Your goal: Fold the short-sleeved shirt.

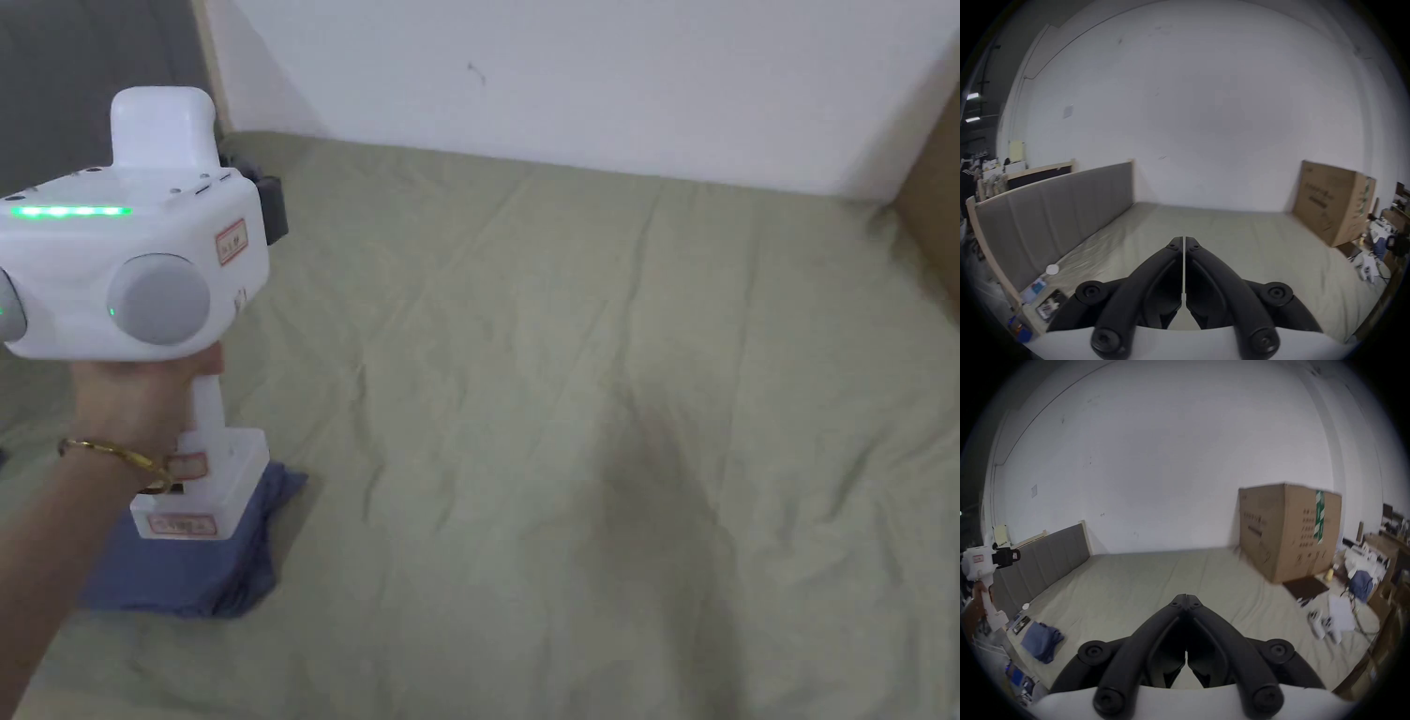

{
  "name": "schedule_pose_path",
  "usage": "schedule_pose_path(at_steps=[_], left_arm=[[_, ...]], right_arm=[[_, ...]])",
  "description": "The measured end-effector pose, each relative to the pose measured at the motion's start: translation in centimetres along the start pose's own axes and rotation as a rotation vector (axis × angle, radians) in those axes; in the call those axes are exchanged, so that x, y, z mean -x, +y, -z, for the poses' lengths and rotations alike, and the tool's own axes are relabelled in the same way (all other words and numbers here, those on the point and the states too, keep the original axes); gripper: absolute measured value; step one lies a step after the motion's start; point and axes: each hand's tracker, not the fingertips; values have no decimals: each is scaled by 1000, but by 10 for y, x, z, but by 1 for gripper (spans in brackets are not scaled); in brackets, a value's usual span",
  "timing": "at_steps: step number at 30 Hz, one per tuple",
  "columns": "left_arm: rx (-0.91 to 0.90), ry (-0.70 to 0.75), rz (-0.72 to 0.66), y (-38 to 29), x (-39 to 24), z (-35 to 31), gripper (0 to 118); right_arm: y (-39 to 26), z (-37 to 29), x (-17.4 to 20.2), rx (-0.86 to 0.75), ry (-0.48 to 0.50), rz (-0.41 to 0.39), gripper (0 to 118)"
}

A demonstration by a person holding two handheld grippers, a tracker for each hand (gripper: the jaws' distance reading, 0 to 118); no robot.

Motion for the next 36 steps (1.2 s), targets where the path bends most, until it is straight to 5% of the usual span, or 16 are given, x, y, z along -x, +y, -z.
schedule_pose_path(at_steps=[12, 24, 26, 27, 29, 32, 34, 36], left_arm=[[-15, -177, 58, -55, -112, -36, 0], [89, -140, 60, -120, -117, -56, 0], [89, -153, 64, -124, -118, -58, 12], [92, -151, 66, -125, -118, -58, 32], [117, -180, 31, -124, -115, -60, 93], [135, -165, 20, -124, -114, -59, 108], [96, -155, 21, -125, -112, -63, 112], [100, -139, 34, -124, -112, -65, 112]], right_arm=[[-1, -1, -33, -58, 6, -19, 0], [-57, -31, 9, 34, 38, -29, 0], [-60, -27, 7, 49, 41, -27, 0], [-61, -28, 9, 52, 37, -27, 0], [-60, -25, 6, 62, 34, -32, 26], [-59, -25, 6, 69, 34, -35, 48], [-60, -21, 2, 77, 28, -24, 107], [-58, -26, 1, 16, 9, -16, 117]])
